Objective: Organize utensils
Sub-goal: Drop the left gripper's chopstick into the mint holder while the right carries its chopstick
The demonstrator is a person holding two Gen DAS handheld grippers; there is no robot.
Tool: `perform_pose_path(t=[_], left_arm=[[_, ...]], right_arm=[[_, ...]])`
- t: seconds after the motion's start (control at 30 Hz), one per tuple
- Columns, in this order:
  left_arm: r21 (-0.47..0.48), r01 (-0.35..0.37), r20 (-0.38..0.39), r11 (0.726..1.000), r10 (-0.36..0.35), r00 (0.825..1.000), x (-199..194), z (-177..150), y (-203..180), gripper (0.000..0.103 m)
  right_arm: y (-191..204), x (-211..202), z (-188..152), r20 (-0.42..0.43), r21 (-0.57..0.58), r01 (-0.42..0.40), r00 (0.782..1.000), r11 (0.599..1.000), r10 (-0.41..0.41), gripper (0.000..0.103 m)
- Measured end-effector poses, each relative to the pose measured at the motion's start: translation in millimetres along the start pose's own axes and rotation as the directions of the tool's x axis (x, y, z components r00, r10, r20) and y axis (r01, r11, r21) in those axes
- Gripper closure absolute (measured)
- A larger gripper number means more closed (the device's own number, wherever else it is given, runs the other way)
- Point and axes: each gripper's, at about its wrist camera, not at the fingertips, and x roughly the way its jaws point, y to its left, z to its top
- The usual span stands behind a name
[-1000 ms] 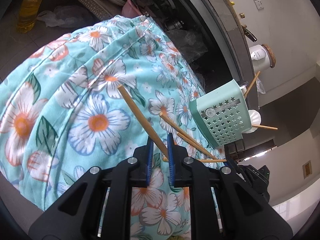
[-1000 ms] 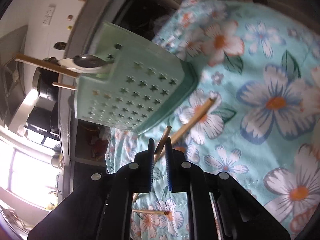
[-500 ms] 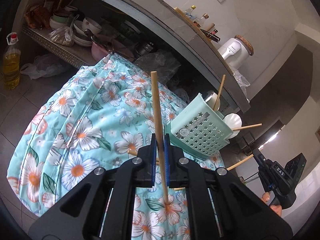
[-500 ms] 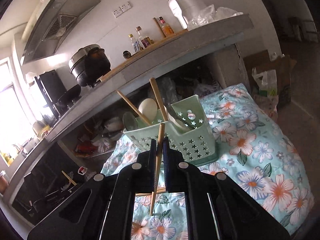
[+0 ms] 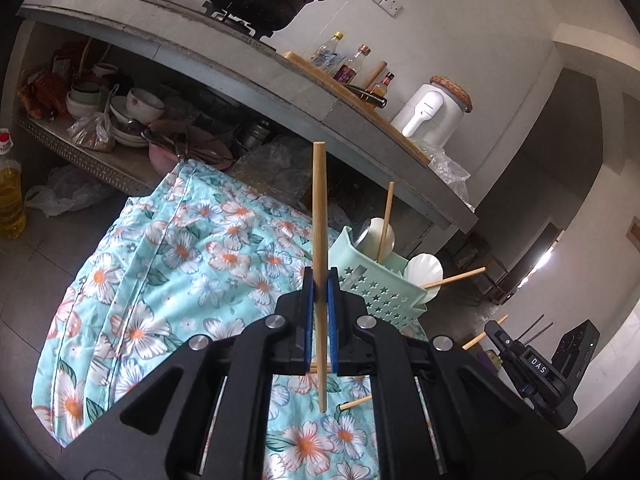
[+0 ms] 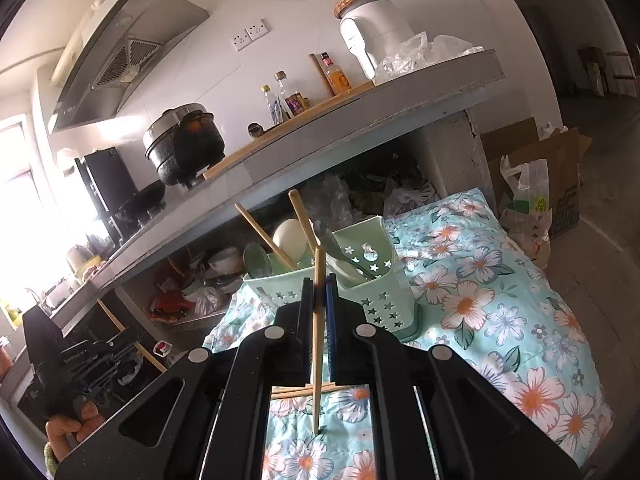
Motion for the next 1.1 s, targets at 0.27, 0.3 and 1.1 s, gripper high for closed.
perform_pose_path(t=[0.27,0.3,1.1], left_arm=[[0.034,0.087,0.084,0.996,-0.09,0.992,-3,39,-28,0.098],[0.042,0.104,0.099,0.994,-0.107,0.989,-3,44,-33,0.098],[0.343,0.077,0.192,0.936,-0.151,0.97,125,47,-129,0.098]], right_arm=[[-9,-3,1,0.0,0.028,-0.005,1.0,1.0,0.005,0.097],[-10,-3,1,-0.003,0.031,-0.007,1.0,0.999,0.007,0.097],[-7,1,0,-0.031,0.039,-0.009,0.999,0.999,0.01,0.097]])
